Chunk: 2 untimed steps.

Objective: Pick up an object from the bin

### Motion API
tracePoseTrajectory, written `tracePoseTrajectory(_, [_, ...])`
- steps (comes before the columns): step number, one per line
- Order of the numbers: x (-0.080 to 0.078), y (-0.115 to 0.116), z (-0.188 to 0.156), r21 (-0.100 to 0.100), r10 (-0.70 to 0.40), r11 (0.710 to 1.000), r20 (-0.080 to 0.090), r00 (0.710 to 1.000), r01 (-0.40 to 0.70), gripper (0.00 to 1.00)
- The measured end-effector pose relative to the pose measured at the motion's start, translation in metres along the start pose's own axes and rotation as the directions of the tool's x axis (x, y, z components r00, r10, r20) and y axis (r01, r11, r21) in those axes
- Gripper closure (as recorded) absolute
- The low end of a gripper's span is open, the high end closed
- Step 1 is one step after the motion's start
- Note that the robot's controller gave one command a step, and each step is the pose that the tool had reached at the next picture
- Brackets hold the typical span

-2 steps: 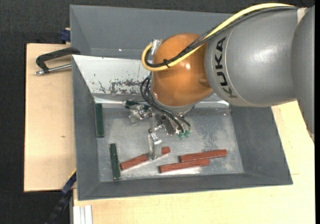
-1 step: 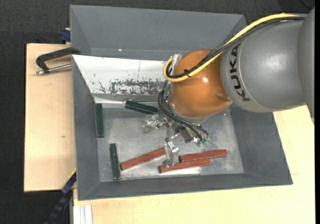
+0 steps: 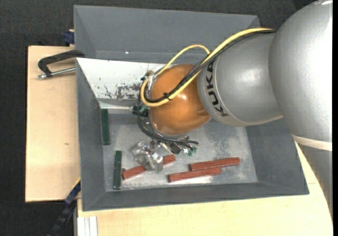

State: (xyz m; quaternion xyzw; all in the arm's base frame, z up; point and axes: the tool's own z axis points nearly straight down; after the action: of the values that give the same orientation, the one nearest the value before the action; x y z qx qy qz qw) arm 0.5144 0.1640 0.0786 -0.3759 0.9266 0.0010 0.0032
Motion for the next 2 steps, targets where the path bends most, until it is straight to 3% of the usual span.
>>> tracePoseTrajectory(1, [0.0,0.0,0.0,0.0,0.001,1.0,0.0,1.0,-0.001,1.0])
tracePoseTrajectory(2, [0.007,0.003,-0.042,-0.004,-0.003,1.0,-0.009,1.0,0.003,1.0])
